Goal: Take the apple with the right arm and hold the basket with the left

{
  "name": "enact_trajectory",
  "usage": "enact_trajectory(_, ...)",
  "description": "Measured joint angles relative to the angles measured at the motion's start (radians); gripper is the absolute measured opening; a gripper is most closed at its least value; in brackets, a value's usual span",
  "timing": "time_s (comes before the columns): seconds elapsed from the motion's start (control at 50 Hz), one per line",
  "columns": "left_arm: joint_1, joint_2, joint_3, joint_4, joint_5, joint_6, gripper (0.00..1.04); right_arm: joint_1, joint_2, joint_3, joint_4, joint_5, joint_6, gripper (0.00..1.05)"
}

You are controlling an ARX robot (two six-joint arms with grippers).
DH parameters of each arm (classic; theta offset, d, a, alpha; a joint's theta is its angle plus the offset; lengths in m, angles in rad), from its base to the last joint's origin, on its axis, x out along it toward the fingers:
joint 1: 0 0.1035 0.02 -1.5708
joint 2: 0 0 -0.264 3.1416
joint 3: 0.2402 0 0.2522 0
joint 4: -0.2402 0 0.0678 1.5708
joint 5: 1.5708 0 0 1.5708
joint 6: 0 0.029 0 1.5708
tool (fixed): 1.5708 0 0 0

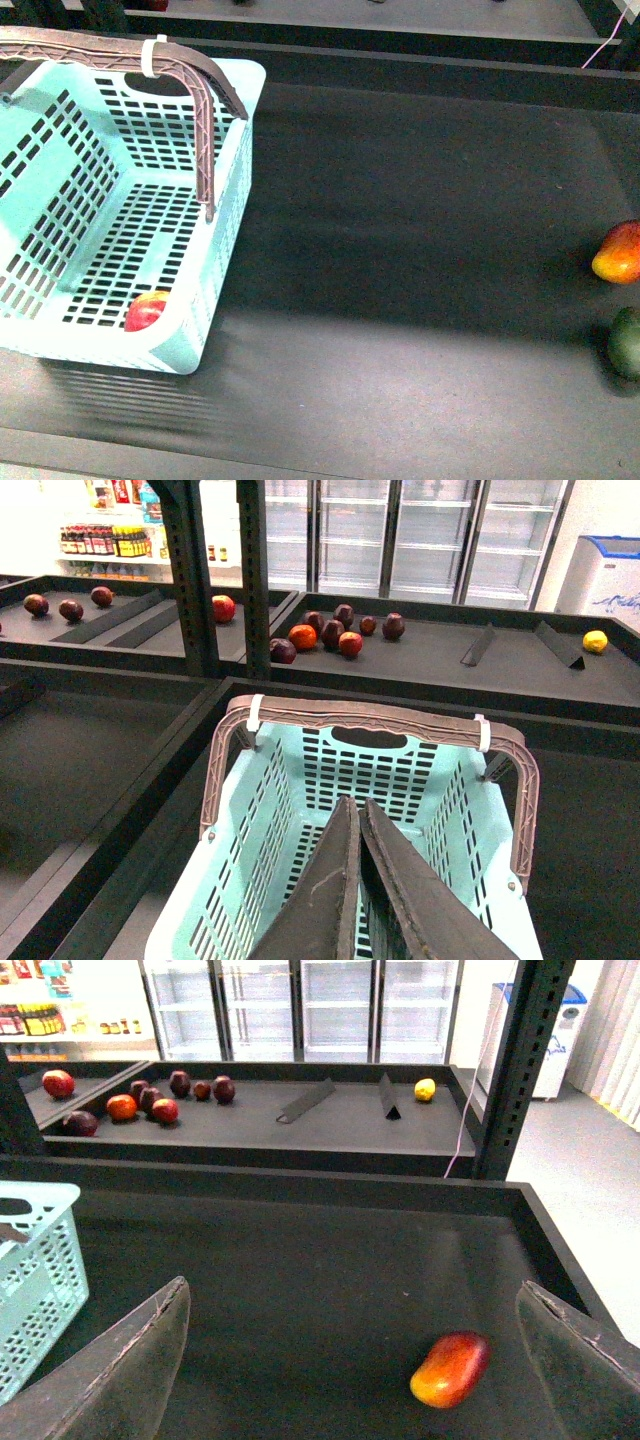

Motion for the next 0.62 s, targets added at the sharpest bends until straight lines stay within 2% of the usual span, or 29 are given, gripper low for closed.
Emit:
enact_trajectory(0.12, 0.0, 0.0, 0.0, 0.0, 0.0, -0.001, 0.04, 0.0, 0.0, 0.0, 0.0, 0.0, 0.0, 0.96)
enact_trajectory(0.18, 0.0, 0.0, 0.0, 0.0, 0.0, 0.0, 0.12, 0.0, 0.0, 0.0, 0.0, 0.0, 0.0, 0.96)
enact_trajectory(0.46, 0.0, 0.0, 0.0, 0.0, 0.0, 0.0, 0.66, 0.0, 0.0, 0.0, 0.0, 0.0, 0.0, 0.96)
enact_trajectory(0.621, 0.0, 0.0, 0.0, 0.0, 0.0, 0.0, 0.9, 0.0, 0.0, 0.0, 0.0, 0.0, 0.0, 0.96)
